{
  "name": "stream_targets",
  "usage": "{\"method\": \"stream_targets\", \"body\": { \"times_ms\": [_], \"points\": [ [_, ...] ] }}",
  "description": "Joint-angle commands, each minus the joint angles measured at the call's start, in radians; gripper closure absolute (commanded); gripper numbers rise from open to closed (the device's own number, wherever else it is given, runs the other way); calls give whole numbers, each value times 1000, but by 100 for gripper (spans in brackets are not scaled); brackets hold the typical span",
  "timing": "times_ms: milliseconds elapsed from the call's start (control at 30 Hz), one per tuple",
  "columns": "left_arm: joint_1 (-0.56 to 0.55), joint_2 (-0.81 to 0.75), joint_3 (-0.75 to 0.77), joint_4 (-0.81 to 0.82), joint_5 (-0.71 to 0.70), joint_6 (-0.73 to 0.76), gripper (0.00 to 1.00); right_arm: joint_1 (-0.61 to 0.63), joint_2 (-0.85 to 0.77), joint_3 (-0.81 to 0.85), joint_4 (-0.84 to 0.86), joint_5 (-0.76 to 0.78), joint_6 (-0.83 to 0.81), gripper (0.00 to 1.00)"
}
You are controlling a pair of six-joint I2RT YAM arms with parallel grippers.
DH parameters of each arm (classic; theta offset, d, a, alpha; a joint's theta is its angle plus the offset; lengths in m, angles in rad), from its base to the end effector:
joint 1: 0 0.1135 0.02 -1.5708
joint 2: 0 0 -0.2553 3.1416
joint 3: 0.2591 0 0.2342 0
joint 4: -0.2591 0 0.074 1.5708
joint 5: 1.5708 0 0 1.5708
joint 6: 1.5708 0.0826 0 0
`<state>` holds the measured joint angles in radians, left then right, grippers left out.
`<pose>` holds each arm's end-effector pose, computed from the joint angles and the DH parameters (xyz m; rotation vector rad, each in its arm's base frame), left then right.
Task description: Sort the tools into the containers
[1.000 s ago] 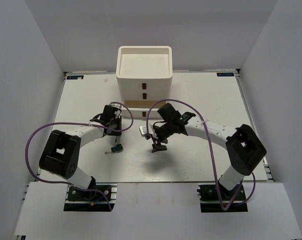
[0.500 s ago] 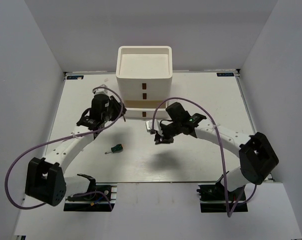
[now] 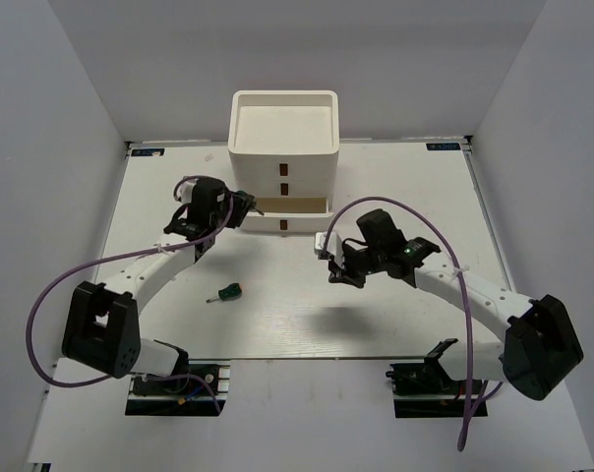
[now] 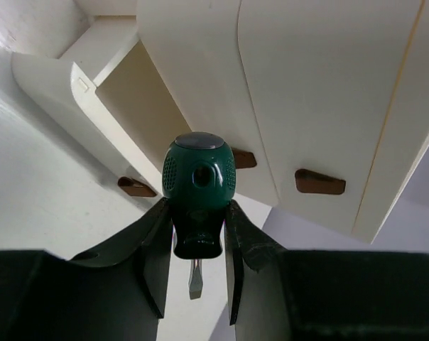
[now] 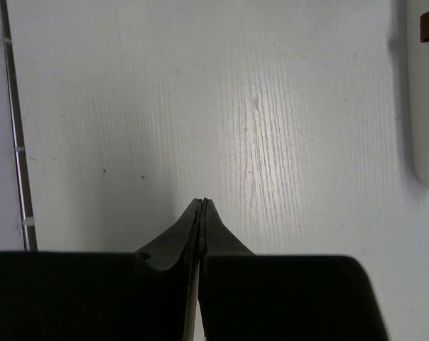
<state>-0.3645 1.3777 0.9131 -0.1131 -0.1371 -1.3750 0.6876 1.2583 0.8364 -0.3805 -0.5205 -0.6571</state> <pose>0.3131 -0.1074 0.2312 -1.1723 1.9449 -0.8391 0.1856 0.2055 0.2137 -1.6341 1.6532 0.6296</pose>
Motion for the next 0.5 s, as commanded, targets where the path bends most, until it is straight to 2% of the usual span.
{"method": "stream_targets", "body": {
  "times_ms": [0,200,467],
  "points": [
    [-23,12,56,37,-65,-156,100,-20,-42,-28,31,10,34,100],
    [-45,87,150,-31,-111,-208,100,-39,-54,-40,54,-1,53,100],
    [-76,129,173,-73,-111,-251,100,-62,-63,-46,65,0,56,100]
  ]
}}
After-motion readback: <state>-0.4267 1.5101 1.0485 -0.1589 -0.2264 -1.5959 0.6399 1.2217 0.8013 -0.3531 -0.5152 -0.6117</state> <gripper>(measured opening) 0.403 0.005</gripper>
